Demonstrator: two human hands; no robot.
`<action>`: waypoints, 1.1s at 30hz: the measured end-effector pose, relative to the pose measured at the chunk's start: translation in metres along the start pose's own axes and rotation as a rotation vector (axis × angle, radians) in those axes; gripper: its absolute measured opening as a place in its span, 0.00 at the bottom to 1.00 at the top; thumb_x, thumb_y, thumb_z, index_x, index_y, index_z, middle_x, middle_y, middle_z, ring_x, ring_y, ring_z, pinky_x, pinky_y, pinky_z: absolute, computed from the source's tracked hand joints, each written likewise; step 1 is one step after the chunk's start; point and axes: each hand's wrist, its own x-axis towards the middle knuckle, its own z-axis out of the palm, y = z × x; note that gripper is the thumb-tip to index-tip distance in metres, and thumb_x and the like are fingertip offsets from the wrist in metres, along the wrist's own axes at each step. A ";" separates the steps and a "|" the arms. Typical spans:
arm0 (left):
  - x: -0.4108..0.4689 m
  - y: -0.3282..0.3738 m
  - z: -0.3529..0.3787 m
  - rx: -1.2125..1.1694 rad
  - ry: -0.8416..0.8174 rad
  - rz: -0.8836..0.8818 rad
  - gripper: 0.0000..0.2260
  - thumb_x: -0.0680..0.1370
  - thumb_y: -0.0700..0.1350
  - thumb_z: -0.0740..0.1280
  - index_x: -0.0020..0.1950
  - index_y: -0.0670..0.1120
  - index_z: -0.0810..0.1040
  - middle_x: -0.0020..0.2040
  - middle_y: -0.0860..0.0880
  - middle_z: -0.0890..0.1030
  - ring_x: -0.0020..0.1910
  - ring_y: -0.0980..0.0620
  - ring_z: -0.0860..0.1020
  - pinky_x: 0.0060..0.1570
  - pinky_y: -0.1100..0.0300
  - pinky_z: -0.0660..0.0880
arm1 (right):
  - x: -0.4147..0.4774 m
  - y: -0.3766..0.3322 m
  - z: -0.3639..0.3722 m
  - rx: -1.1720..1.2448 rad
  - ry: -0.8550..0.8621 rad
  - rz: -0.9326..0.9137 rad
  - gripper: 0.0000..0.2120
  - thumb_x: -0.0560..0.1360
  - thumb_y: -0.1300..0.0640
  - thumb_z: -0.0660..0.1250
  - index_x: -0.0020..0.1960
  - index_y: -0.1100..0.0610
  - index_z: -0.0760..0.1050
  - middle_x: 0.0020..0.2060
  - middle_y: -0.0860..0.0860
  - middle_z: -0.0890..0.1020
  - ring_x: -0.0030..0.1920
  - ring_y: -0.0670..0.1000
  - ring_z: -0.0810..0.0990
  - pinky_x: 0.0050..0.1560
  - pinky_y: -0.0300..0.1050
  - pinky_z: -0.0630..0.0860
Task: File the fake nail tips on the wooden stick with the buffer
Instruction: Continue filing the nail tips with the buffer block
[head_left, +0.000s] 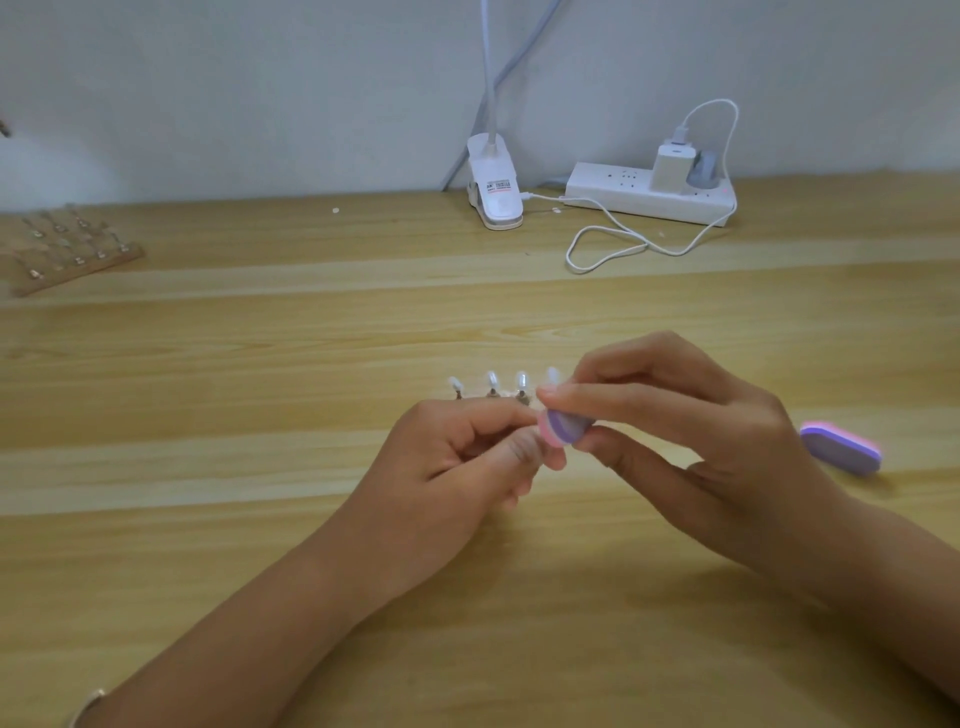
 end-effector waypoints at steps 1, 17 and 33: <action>0.001 0.000 0.000 -0.008 0.004 0.000 0.10 0.79 0.43 0.64 0.42 0.45 0.83 0.30 0.52 0.76 0.30 0.57 0.74 0.32 0.68 0.70 | 0.000 0.000 -0.001 -0.010 0.011 0.007 0.12 0.79 0.62 0.68 0.63 0.59 0.79 0.51 0.55 0.79 0.52 0.51 0.80 0.57 0.39 0.74; 0.001 0.003 0.000 -0.039 -0.010 0.029 0.10 0.80 0.41 0.63 0.44 0.39 0.82 0.31 0.51 0.76 0.30 0.58 0.73 0.33 0.70 0.69 | 0.000 -0.004 0.002 0.042 0.033 -0.022 0.11 0.79 0.64 0.67 0.61 0.61 0.79 0.51 0.57 0.80 0.53 0.51 0.80 0.57 0.39 0.75; 0.001 0.001 0.000 0.048 0.019 0.062 0.09 0.79 0.48 0.65 0.42 0.47 0.82 0.29 0.50 0.74 0.27 0.56 0.70 0.26 0.60 0.67 | -0.003 -0.003 0.005 0.002 0.063 -0.048 0.12 0.79 0.66 0.68 0.62 0.63 0.79 0.51 0.58 0.80 0.51 0.57 0.82 0.53 0.48 0.77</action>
